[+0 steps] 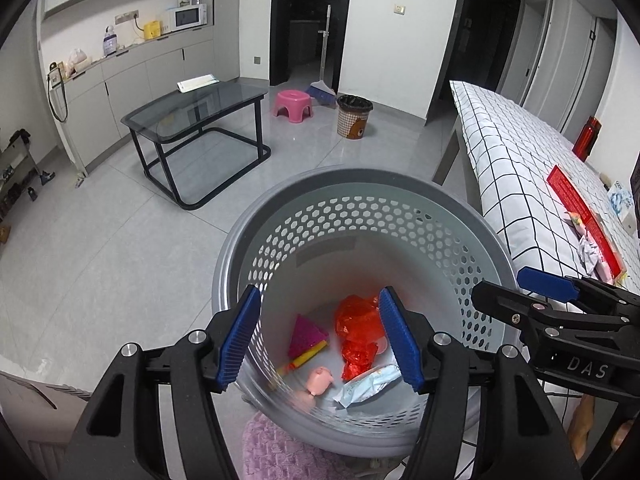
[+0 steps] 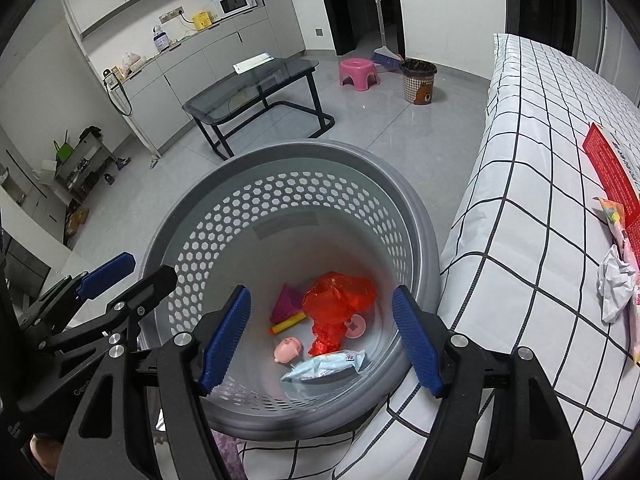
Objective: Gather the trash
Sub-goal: 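Move both tools back over the bed toward the toothpaste box and yellow lid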
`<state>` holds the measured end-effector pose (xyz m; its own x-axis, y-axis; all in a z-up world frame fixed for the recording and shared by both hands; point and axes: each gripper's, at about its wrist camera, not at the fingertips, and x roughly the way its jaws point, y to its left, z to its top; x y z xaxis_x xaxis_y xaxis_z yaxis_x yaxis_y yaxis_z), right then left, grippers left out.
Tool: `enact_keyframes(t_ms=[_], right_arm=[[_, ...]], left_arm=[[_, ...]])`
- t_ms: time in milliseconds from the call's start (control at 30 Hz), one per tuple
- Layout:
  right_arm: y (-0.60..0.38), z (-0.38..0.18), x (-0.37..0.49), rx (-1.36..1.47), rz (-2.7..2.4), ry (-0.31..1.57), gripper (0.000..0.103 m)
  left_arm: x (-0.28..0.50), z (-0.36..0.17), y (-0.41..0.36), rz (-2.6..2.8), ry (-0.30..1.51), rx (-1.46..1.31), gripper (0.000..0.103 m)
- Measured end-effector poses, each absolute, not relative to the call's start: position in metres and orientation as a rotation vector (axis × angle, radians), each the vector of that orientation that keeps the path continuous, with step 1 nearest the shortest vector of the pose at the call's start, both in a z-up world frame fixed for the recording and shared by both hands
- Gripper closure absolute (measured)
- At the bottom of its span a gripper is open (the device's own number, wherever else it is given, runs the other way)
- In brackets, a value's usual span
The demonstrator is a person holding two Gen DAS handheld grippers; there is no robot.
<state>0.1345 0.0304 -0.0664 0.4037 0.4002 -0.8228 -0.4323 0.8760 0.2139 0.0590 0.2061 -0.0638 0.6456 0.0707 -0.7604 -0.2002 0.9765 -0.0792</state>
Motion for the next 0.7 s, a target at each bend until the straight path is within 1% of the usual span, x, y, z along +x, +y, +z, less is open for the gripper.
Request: enact_keyframes(t_ms=[300, 400, 500, 700], right_arm=[[0.020, -0.056, 0.125, -0.024, 0.522, 0.987, 0.033], [0.014, -0.050, 0.118, -0.028, 0.511, 0.966, 0.033], [0.004, -0.043, 0.110, -0.027, 0.490, 0.939, 0.033], [-0.035, -0.026, 0.096, 0.000, 0.435, 0.886, 0.030]], left_arm=[[0.052, -0.056, 0.201, 0.160, 0.839, -0.163, 0.039], [0.050, -0.051, 0.198, 0.155, 0.826, -0.166, 0.035], [0.050, -0.048, 0.191, 0.146, 0.814, -0.162, 0.033], [0.053, -0.038, 0.168, 0.110, 0.792, -0.156, 0.025]])
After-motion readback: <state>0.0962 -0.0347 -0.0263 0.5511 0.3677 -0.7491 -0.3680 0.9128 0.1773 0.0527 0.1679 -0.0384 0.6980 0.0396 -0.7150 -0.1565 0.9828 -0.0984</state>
